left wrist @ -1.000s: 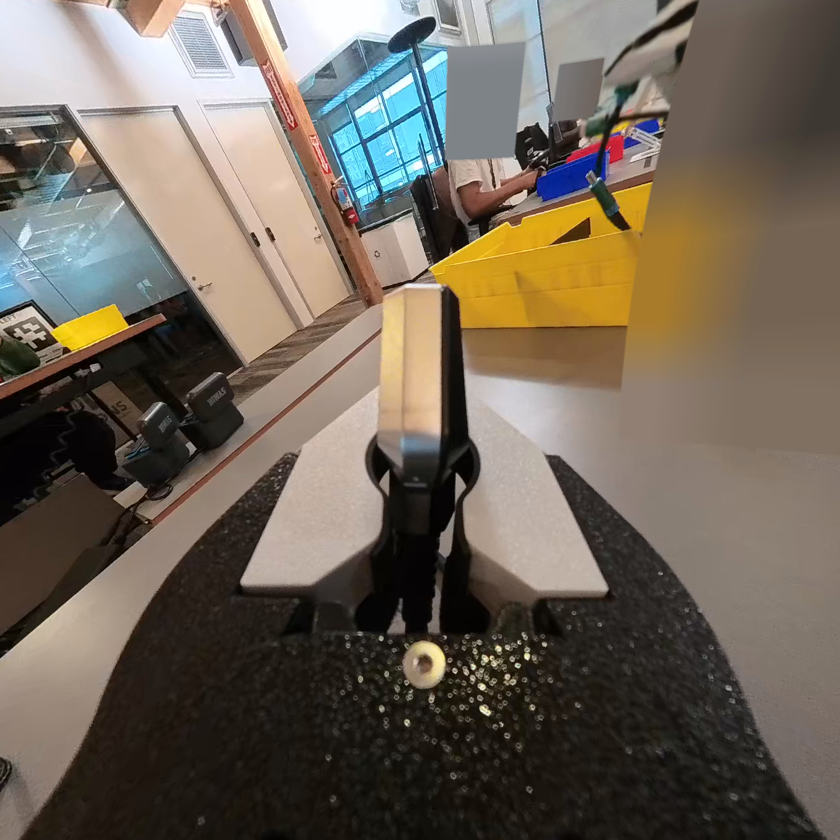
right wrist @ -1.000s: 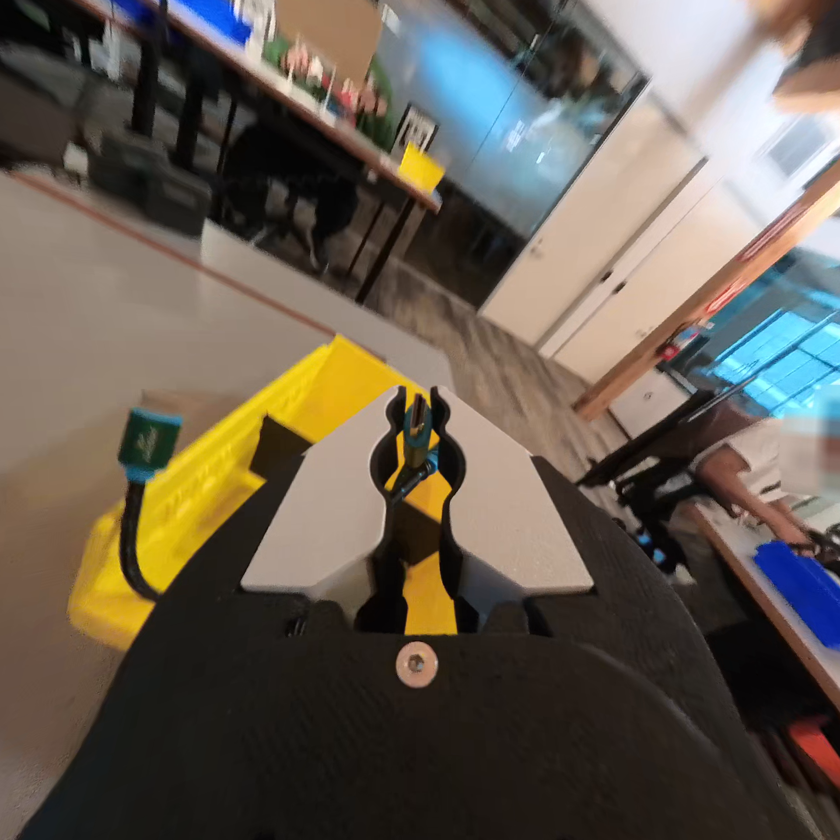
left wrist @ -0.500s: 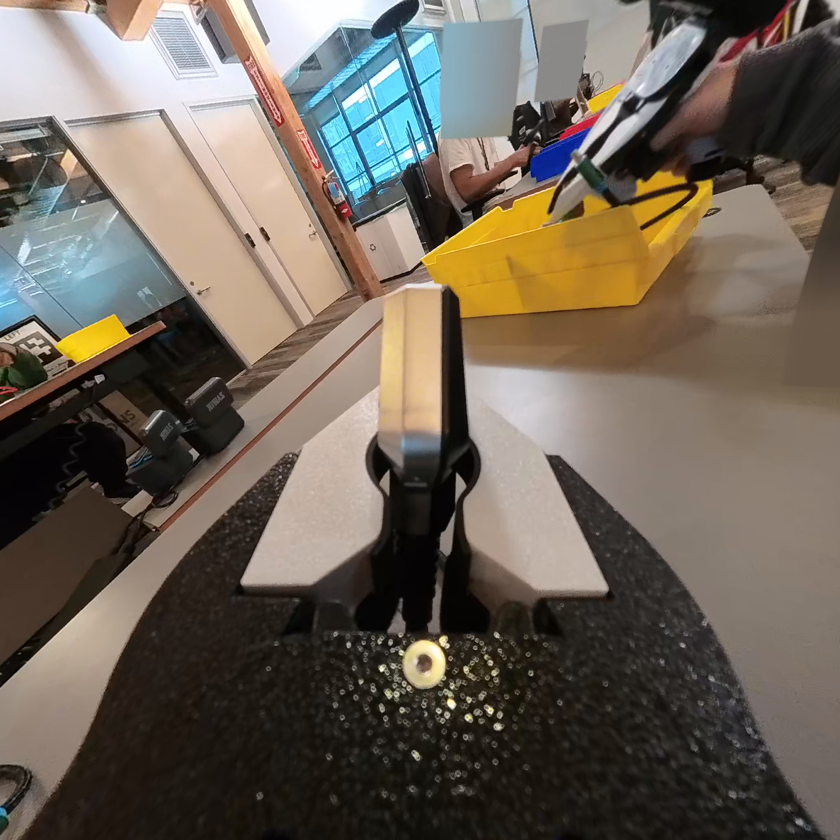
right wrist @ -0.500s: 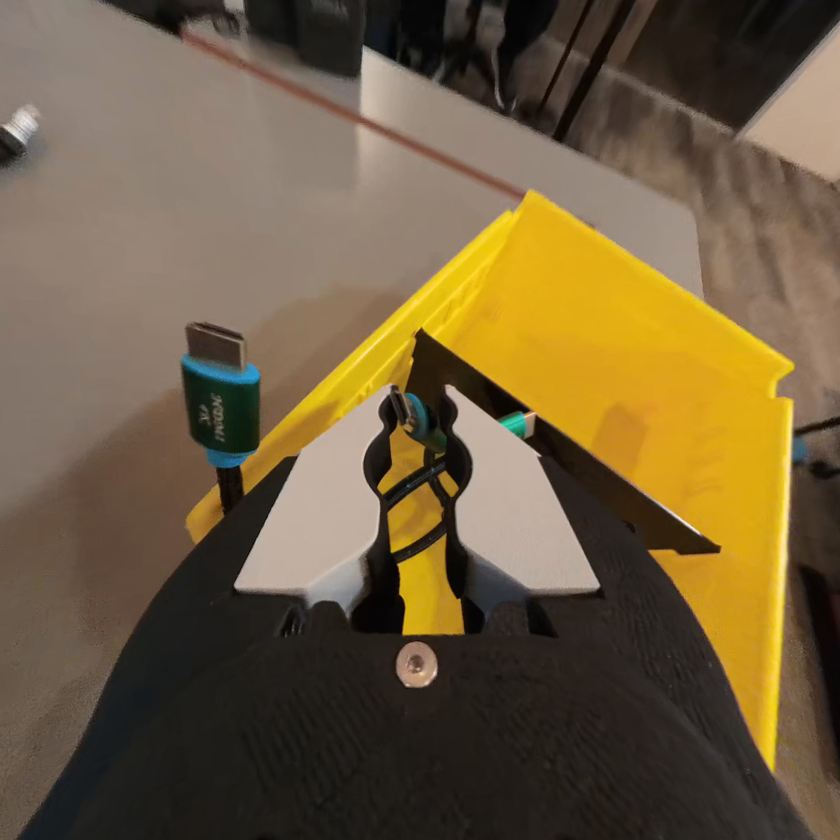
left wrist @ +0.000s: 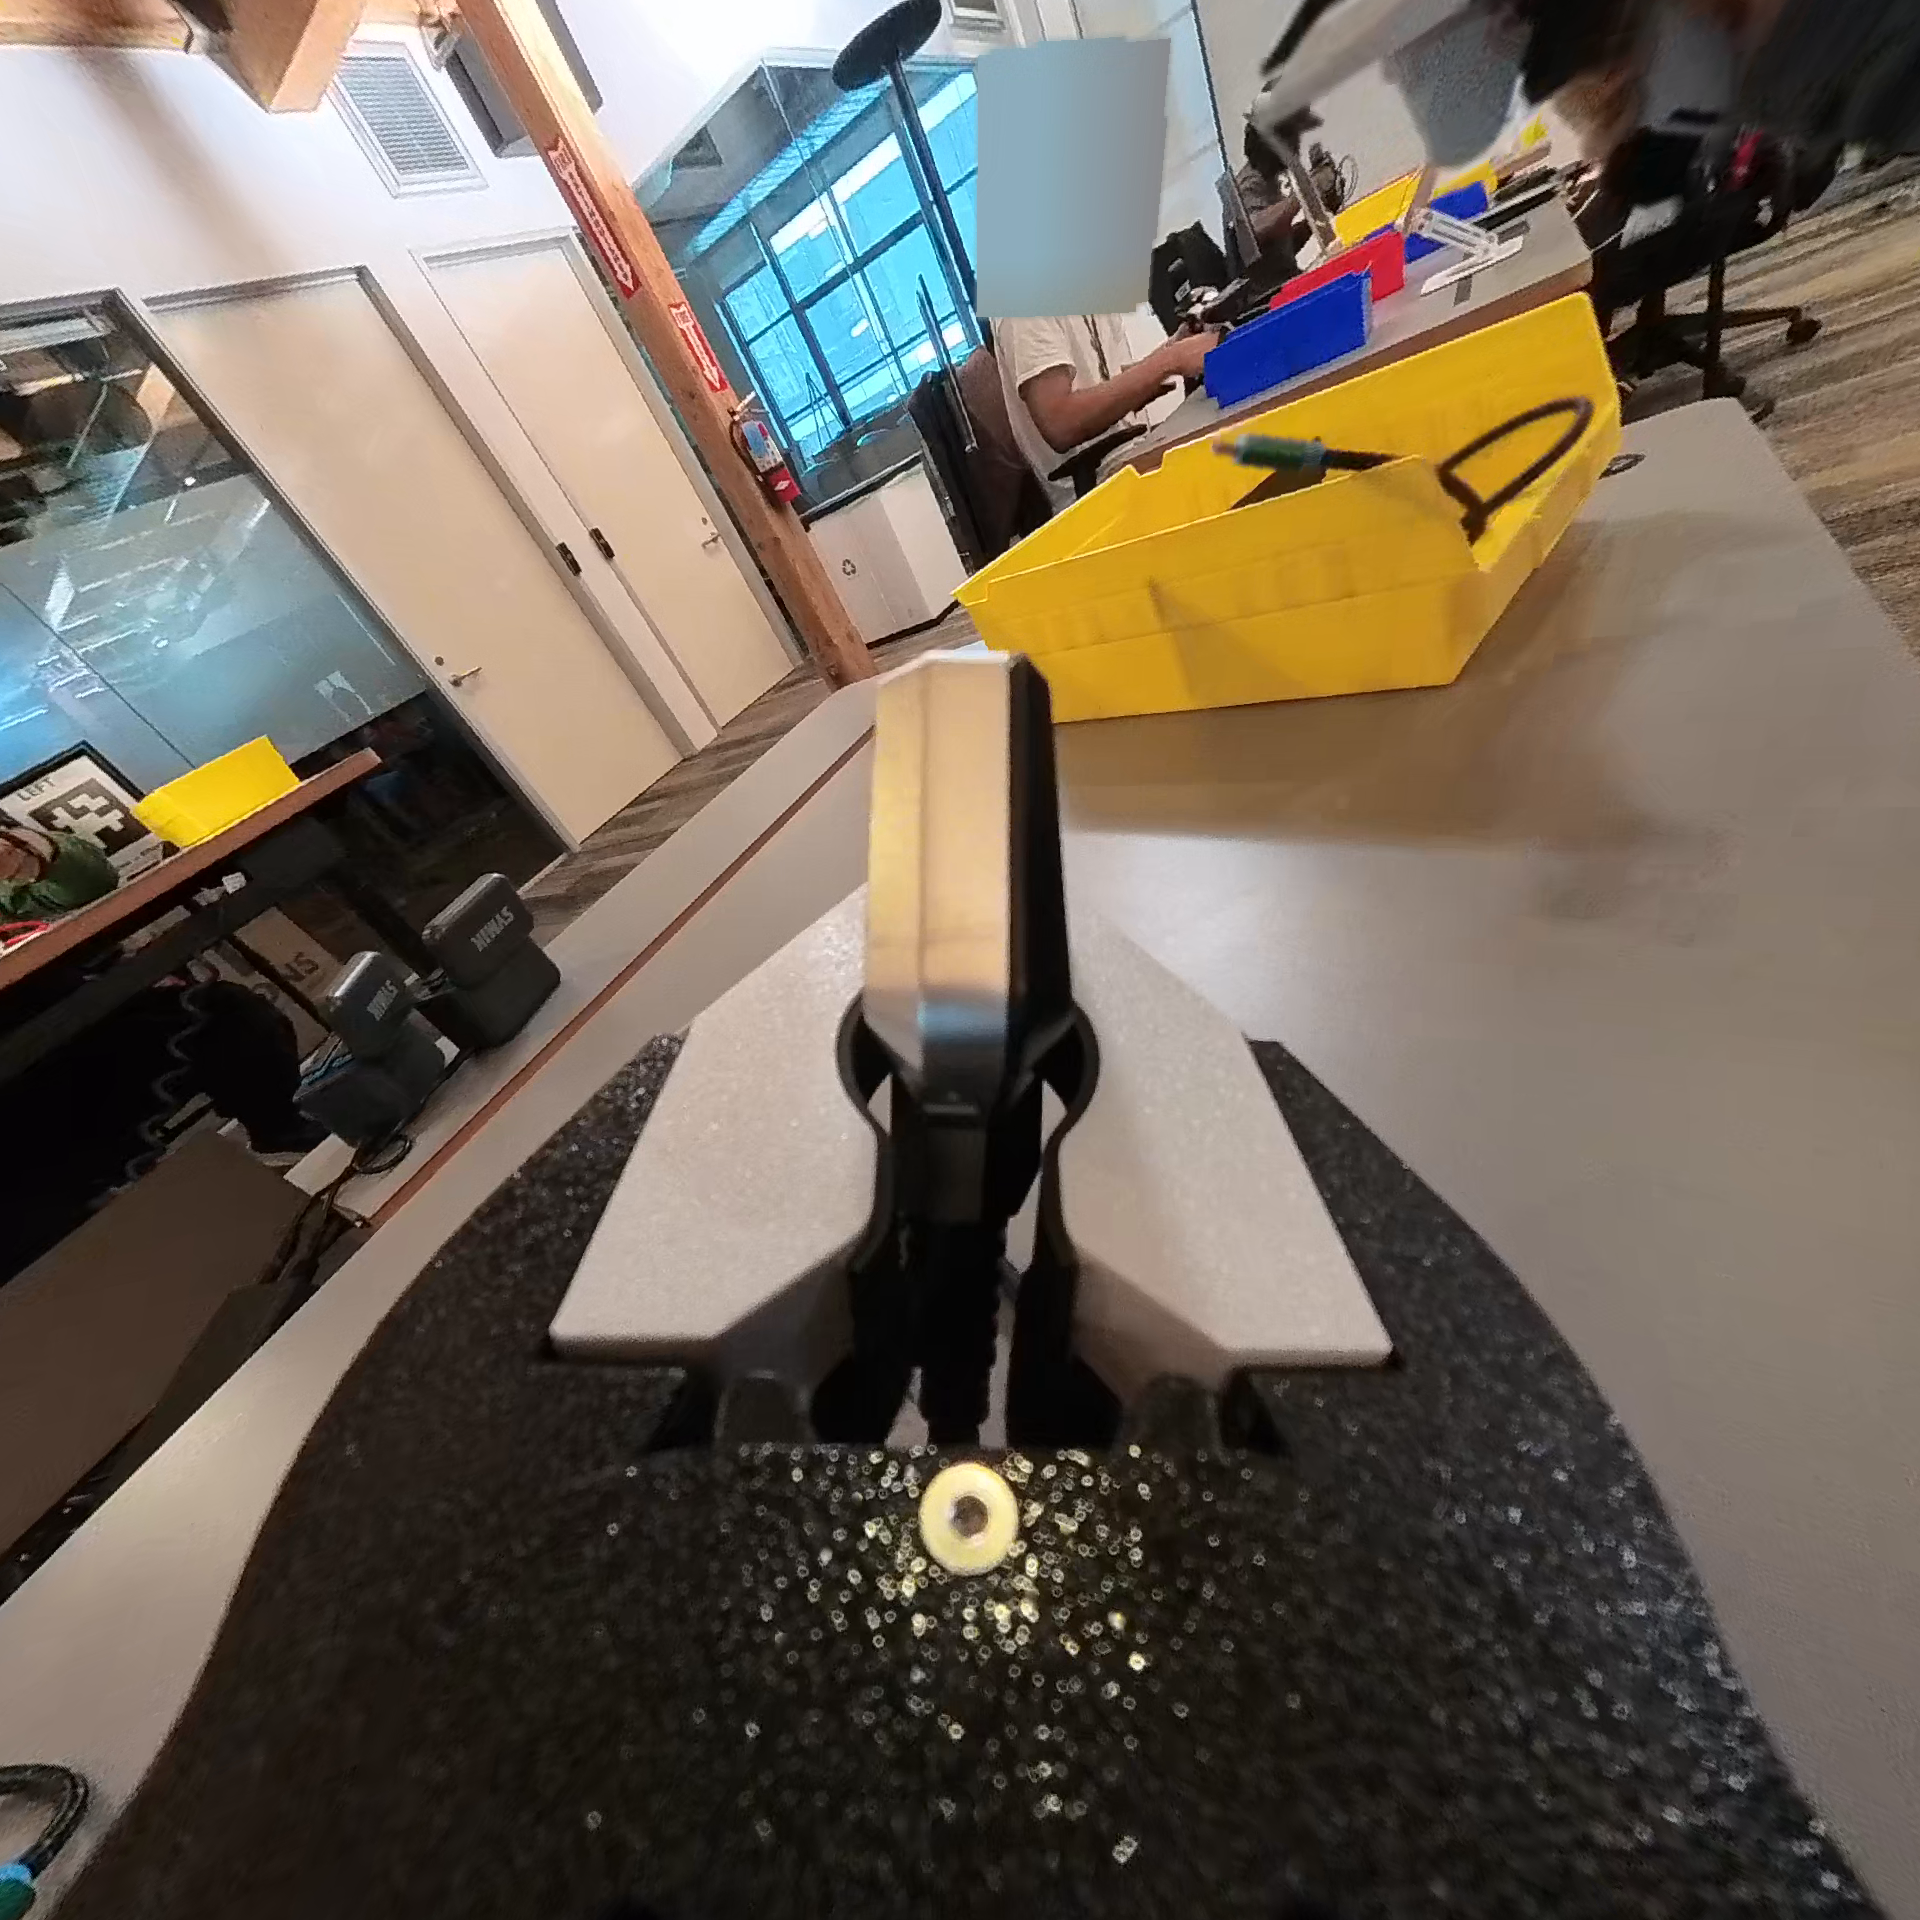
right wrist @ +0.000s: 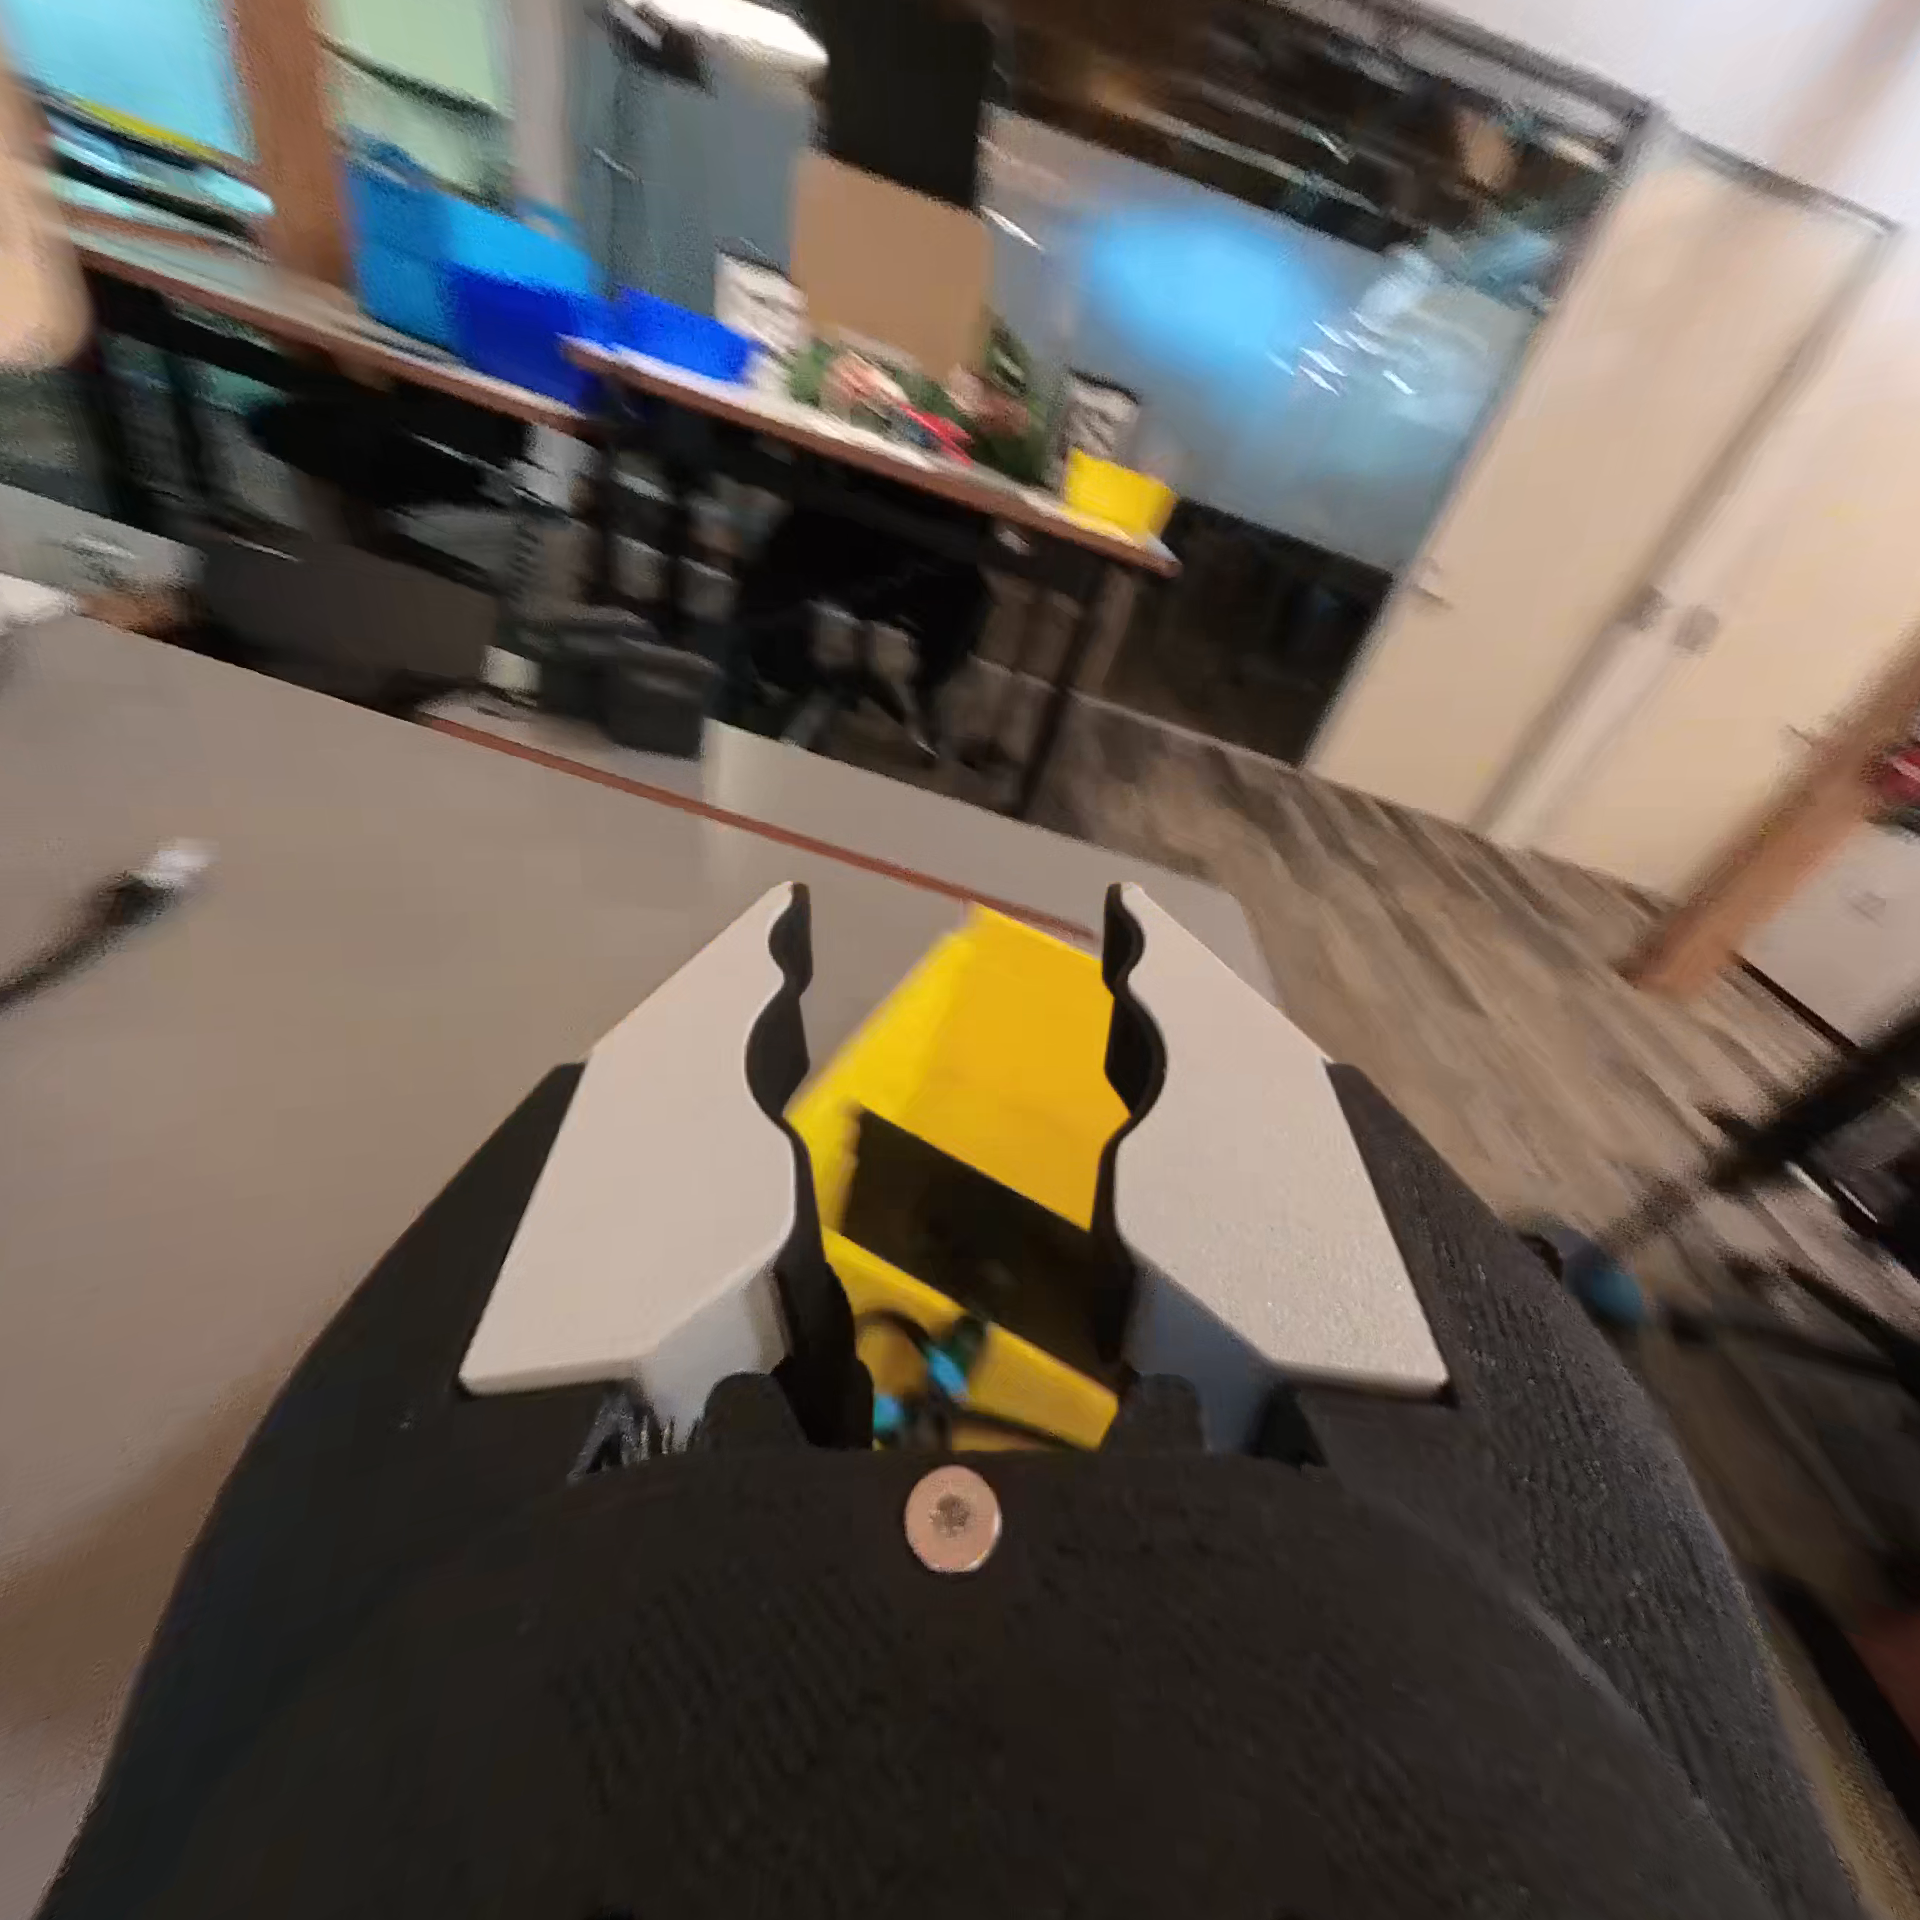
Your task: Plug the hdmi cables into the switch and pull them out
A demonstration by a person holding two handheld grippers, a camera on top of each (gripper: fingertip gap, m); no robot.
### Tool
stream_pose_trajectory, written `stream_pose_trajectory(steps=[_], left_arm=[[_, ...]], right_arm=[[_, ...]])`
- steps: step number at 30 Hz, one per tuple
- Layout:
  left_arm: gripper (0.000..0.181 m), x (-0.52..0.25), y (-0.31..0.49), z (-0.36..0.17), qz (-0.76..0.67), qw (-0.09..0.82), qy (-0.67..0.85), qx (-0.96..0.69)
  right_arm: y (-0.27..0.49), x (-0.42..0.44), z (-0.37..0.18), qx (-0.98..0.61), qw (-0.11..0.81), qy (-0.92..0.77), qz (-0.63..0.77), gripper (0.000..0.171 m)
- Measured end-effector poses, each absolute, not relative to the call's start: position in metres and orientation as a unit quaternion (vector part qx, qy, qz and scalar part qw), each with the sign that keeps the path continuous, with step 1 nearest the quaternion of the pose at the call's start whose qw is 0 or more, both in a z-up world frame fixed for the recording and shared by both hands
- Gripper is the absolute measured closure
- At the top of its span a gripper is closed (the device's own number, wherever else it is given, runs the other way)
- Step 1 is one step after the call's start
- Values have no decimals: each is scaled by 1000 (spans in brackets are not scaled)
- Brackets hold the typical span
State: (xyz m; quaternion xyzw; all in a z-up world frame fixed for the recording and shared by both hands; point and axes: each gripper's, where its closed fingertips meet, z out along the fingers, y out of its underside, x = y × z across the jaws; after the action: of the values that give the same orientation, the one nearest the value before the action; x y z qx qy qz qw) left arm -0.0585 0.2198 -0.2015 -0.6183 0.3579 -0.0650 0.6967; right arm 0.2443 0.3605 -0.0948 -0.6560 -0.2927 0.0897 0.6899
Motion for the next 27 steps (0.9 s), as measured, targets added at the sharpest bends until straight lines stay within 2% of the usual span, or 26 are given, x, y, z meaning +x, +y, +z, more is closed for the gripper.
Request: stream_pose_trajectory(steps=[4, 7, 12, 20, 23, 27], left_arm=[[162, -54, 215, -201, -79, 699, 371, -606], [162, -49, 209, -200, -96, 701, 387, -592], [162, -31, 192, -202, -117, 694, 444, -554], [162, -7, 184, -238, -27, 636, 552, -538], [162, 2, 178, -249, -3, 619, 590, -518], [159, 4, 179, -250, 22, 628, 593, -503]], right_arm=[[288, 143, -86, -542, 666, -465, 216, 126], [237, 76, -116, -466, 610, -598, 230, 126], [180, 1, -174, -395, 536, -710, 228, 126], [127, -42, -197, -326, 532, -746, 233, 128], [128, -42, -215, -314, 516, -776, 183, 142], [125, -40, -228, -301, 494, -800, 159, 153]])
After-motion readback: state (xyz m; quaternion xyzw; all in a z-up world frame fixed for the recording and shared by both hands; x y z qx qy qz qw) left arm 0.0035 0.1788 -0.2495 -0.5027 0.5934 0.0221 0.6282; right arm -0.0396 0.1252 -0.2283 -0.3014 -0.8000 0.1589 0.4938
